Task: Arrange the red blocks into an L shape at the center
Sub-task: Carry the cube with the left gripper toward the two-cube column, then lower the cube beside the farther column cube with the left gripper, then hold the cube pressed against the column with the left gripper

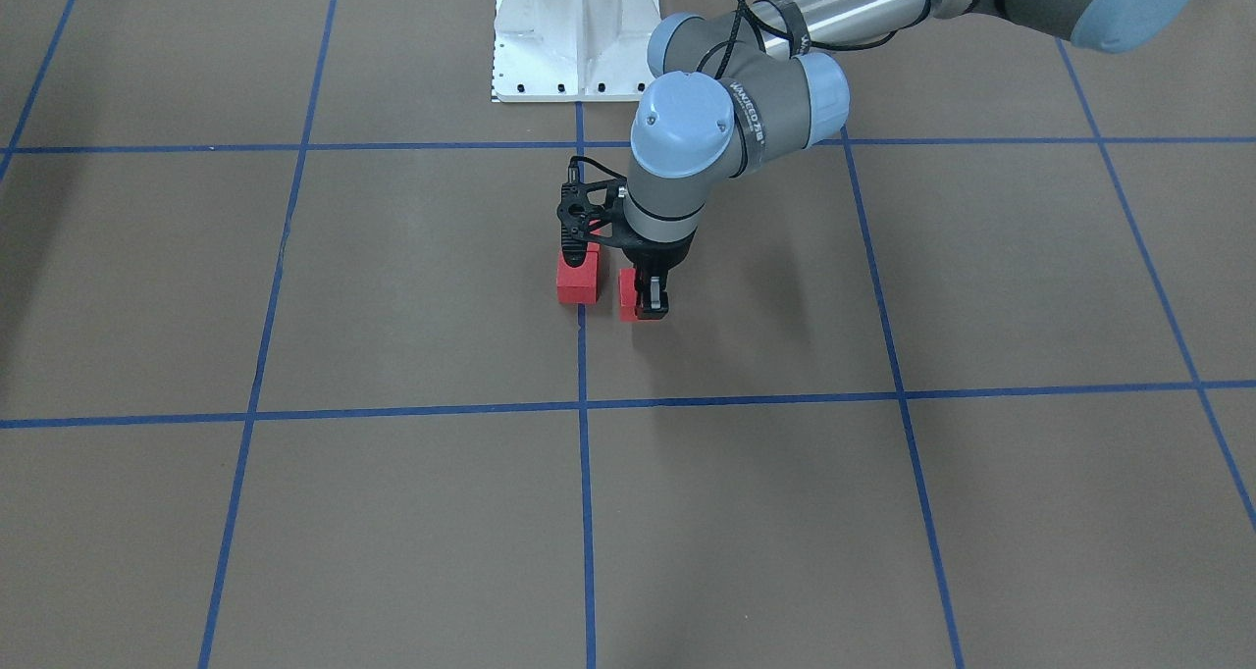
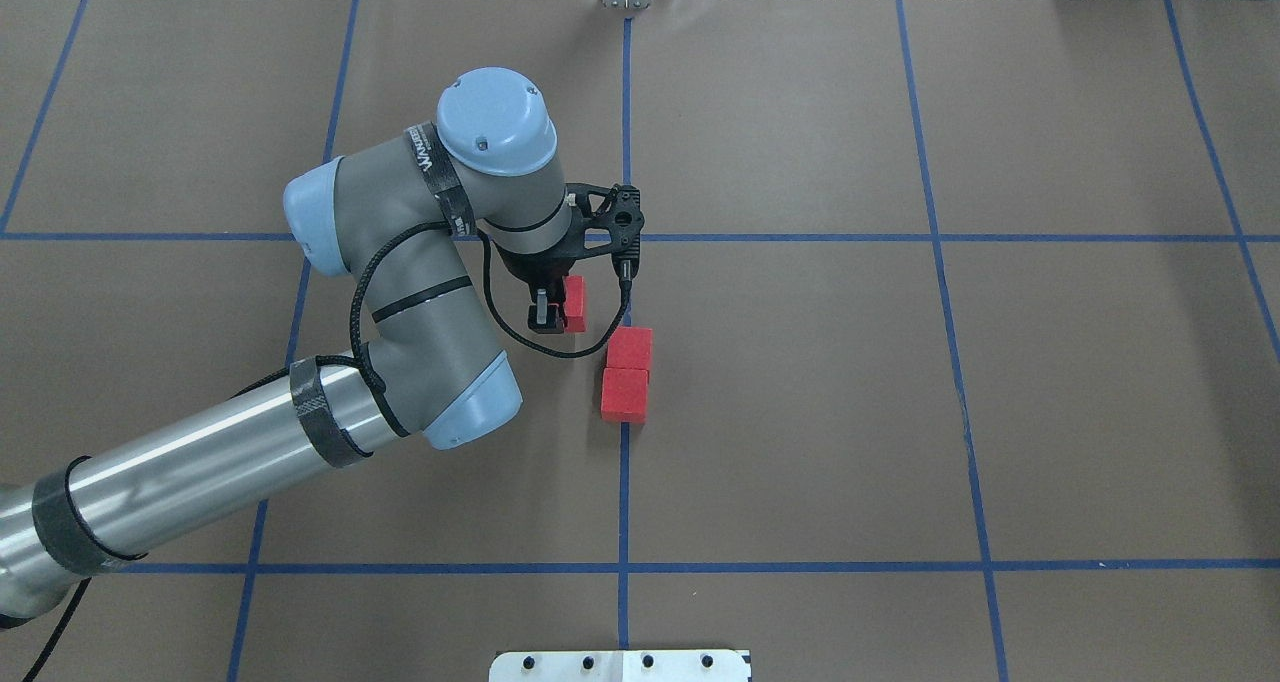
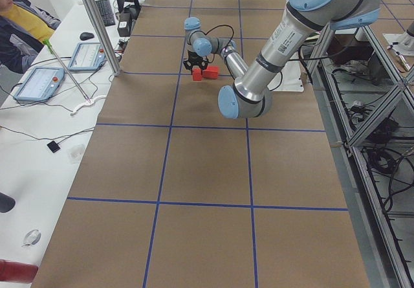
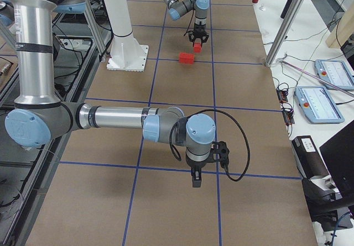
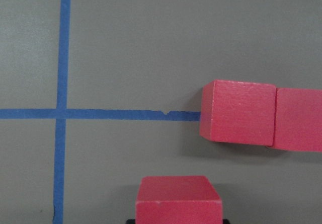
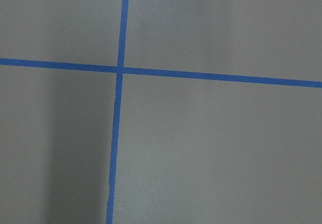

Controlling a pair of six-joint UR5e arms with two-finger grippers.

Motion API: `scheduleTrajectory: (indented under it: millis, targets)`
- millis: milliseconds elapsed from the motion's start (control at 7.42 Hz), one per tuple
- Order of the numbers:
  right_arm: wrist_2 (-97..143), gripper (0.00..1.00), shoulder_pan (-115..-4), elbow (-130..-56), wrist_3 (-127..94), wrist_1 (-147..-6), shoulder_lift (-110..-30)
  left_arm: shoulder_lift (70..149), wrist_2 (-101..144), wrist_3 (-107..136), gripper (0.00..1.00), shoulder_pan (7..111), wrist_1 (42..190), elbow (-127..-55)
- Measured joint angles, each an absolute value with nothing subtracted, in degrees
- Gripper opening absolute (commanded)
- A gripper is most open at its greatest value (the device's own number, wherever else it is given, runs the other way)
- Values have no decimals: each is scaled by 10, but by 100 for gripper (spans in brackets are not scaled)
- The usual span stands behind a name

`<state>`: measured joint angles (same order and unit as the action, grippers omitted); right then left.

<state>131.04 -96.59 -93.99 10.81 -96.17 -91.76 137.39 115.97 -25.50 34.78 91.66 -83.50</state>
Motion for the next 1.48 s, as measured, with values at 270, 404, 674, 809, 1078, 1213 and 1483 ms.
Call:
scheduleTrajectory:
  millis: [270,404,674,809,1078,1213,1483]
  targets:
    - [1310,100,-966,-940,108,-962,-918,1373,1161,-236,0,334,915,-834]
    - [1310,100,-966,-940,108,-962,-918,1373,1161,-225,0,324,915,-834]
    - [1310,100,-966,-940,108,-962,-918,1373,1159,-210,0,310,916,-835]
    - [1310,100,-966,-940,107,-962,-918,1374,1159,-207,2,307,917,-835]
    - [1310,100,-966,-940,107,-962,-918,1374,1158,-206,6,304,917,-834]
    - [1310,100,-966,-940,108,-962,-918,1374,1158,-206,7,303,918,-833]
    - [1310,100,-966,-940,107,-962,-918,1374,1158,-206,11,302,919,-832]
